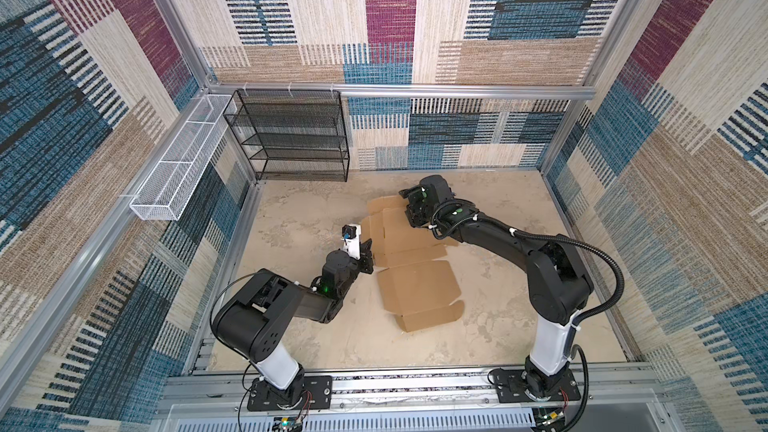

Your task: Fold the paper box

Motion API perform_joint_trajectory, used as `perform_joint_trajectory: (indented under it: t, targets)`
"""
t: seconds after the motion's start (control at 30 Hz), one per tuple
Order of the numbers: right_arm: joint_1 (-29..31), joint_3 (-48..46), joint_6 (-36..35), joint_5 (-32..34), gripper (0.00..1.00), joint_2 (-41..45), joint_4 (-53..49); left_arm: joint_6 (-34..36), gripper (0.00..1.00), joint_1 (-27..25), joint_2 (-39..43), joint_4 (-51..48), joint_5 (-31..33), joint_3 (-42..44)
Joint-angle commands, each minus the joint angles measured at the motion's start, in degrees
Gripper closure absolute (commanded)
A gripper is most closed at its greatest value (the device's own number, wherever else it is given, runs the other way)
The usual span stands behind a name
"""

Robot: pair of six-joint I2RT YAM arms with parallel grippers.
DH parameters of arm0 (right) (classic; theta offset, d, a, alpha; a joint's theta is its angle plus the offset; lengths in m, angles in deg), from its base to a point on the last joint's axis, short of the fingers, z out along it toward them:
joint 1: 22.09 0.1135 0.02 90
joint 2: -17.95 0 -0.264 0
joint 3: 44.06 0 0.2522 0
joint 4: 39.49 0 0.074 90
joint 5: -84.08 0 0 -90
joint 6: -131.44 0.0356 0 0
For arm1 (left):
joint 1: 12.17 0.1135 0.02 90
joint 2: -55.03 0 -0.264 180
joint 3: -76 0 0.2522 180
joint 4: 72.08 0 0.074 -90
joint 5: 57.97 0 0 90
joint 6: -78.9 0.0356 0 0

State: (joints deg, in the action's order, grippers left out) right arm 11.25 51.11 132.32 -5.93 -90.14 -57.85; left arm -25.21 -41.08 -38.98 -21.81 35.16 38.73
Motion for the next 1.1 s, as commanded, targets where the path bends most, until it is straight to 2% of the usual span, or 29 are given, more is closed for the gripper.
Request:
perform_joint_trajectory:
  t: [0.0, 0.53, 1.07]
  targets:
    - [-0.03, -0.47, 0.95, 0.24, 0.34, -0.02, -0.02, 2.59, 1.00, -0.19, 0.59, 1.80, 0.99, -0.49]
    - [-0.03, -3.01, 0.10, 1.81, 0.65, 2.02, 1.34, 2.07, 1.00, -0.63, 0.66, 1.80, 0.38, -0.51]
    - [0.03, -4.33, 0.49, 1.50, 0.81, 1.70, 3.19, 1.41, 1.00, -1.42, 1.44, 1.95, -0.74, 0.08]
